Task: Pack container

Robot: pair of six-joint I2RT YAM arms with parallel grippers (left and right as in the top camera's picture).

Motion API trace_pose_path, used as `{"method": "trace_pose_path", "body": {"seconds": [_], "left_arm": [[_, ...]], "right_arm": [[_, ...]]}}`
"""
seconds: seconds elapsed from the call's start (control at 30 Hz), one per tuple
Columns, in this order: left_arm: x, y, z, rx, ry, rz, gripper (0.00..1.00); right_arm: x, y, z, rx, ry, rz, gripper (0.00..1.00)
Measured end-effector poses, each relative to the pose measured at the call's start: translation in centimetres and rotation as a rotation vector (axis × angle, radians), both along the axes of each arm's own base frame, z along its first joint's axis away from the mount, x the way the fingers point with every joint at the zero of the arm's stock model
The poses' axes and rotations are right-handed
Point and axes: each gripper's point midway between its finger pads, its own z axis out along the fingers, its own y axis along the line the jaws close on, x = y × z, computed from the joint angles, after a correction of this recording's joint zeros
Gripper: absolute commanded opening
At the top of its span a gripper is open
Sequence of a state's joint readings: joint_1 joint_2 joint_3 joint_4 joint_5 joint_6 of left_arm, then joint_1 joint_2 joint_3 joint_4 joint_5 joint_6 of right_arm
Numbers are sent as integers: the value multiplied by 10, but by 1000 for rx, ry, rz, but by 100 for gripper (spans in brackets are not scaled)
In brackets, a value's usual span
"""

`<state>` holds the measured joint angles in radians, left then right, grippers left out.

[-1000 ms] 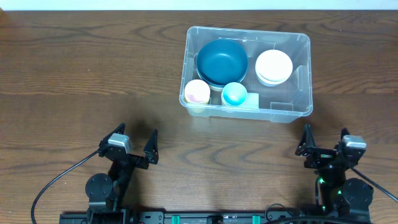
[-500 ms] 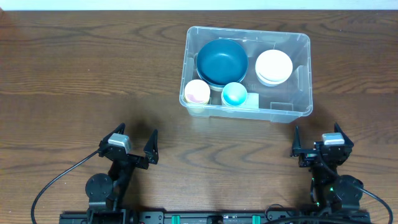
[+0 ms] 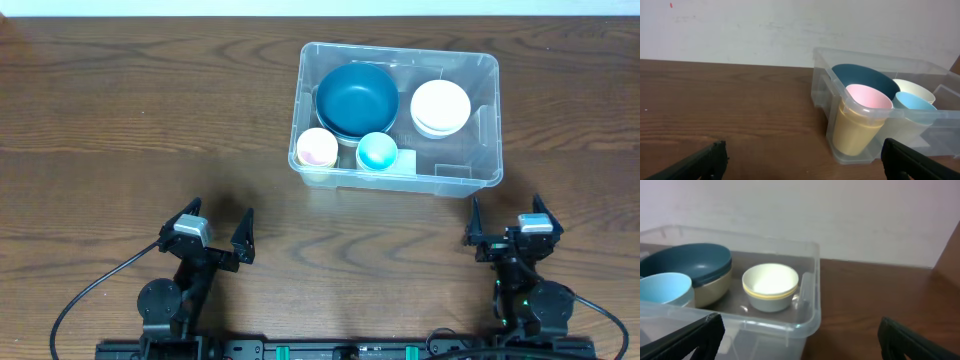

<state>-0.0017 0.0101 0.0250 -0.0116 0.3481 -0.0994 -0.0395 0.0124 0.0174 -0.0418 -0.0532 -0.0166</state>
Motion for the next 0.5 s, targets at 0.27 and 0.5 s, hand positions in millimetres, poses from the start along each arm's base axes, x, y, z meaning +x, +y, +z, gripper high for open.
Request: {"method": "trace_pose_path", "body": {"seconds": [0.27,0.5], "left_arm": [[0,0,0,0,0,0,98],[0,0,0,0,0,0,98]], "right_arm": [[0,-6,-11,58,36,-39,99],[0,-10,-11,-9,36,-59,99]]}}
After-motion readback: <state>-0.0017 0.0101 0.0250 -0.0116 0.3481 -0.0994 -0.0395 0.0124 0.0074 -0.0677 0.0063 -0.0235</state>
